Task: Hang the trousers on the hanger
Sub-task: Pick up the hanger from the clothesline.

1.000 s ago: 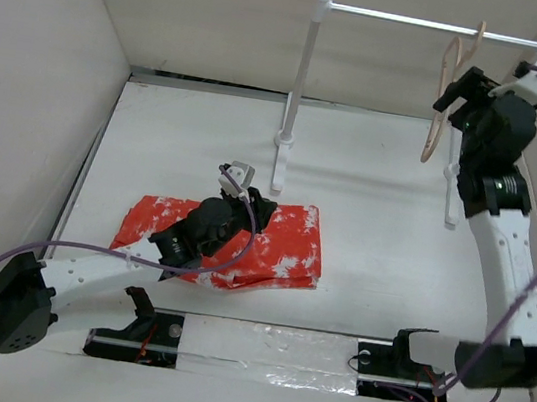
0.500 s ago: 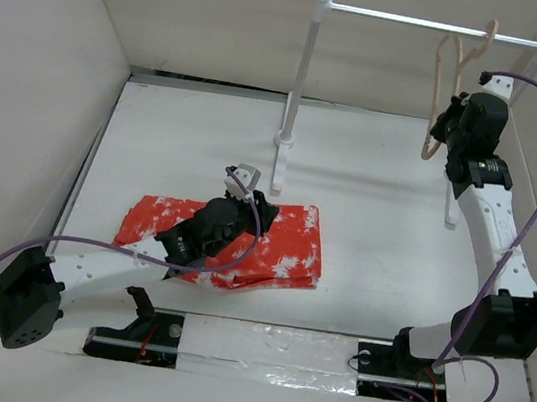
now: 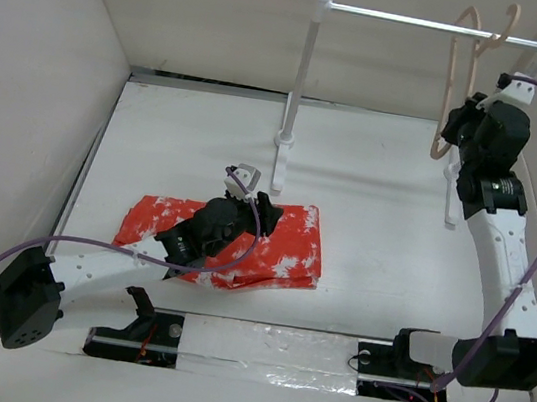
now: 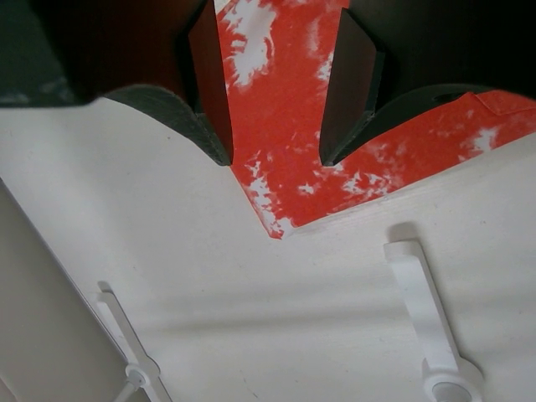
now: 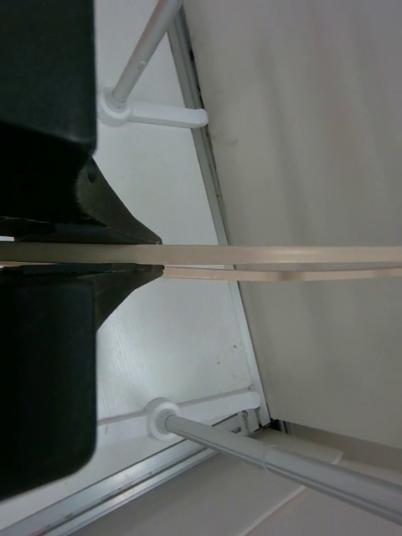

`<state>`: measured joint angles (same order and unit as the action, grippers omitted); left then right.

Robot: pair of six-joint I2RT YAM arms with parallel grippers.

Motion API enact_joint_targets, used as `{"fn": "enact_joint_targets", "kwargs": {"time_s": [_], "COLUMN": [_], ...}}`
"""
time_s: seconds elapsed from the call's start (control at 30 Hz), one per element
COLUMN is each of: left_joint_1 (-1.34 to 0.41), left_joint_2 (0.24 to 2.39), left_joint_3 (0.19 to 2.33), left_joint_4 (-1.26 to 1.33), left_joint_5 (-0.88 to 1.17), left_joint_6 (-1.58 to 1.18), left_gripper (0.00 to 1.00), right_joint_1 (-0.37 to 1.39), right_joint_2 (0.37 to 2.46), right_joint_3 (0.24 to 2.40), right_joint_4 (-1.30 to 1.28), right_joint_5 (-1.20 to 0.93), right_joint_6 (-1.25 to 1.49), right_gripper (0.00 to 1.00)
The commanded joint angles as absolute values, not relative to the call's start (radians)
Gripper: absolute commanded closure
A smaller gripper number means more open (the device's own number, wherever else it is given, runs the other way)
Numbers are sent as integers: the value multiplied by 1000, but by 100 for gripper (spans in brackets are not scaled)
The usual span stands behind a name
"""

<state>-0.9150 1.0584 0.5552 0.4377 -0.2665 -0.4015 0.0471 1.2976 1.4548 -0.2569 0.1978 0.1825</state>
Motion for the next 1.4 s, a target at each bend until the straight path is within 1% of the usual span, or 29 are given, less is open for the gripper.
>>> {"fn": "enact_joint_targets", "kwargs": {"time_s": [0.0, 0.1, 0.13, 0.23, 0.27, 0.33, 0.37, 0.43, 0.5, 0.53, 0.6, 0.73, 0.77, 0.87, 1.17, 1.23, 1.37], "left_joint_1": [-917, -917, -917, -917, -917, -917, -917, -917, -928, -942, -942, -960, -960, -973, -973, -973, -973], "left_joint_2": [1040, 1028, 1025, 1029, 1034, 1055, 1068, 1115, 1158, 1211, 1268, 1469, 1498, 1594, 1805, 1839, 1920], "left_joint_3": [568, 563, 555, 560, 560, 571, 606, 653, 751, 791, 894, 1086, 1151, 1247, 1500, 1519, 1630], "left_joint_4": [480, 488, 494, 499, 511, 511, 494, 482, 443, 430, 411, 361, 342, 327, 222, 227, 166], "left_joint_5": [-270, -262, -259, -241, -241, -233, -226, -173, -164, -178, -190, -164, -170, -213, -253, -297, -385], "left_joint_6": [-397, -394, -396, -393, -396, -416, -437, -452, -457, -453, -445, -437, -433, -422, -382, -383, -368], "left_gripper": [56, 56, 56, 56, 56, 56, 55, 54, 53, 53, 51, 50, 49, 49, 47, 47, 49], "right_joint_1": [44, 66, 87, 139, 184, 236, 300, 369, 472, 503, 575, 658, 670, 704, 724, 733, 742], "right_joint_2": [1221, 1132, 1111, 1022, 978, 939, 922, 879, 856, 853, 854, 896, 905, 925, 917, 917, 908], "right_joint_3": [1393, 1231, 1139, 1016, 938, 870, 811, 752, 685, 667, 631, 579, 575, 577, 551, 555, 545], "right_joint_4": [-201, -166, -158, -143, -138, -143, -146, -150, -159, -160, -164, -137, -137, -163, -118, -133, -132], "right_joint_5": [178, 155, 152, 161, 169, 198, 213, 265, 310, 360, 391, 455, 469, 492, 472, 469, 468], "right_joint_6": [185, 216, 219, 230, 233, 238, 239, 258, 274, 293, 317, 354, 359, 379, 391, 400, 403], "right_gripper": [100, 100, 100, 100, 100, 100, 100, 100, 100, 100, 100, 100, 100, 100, 100, 100, 100]}}
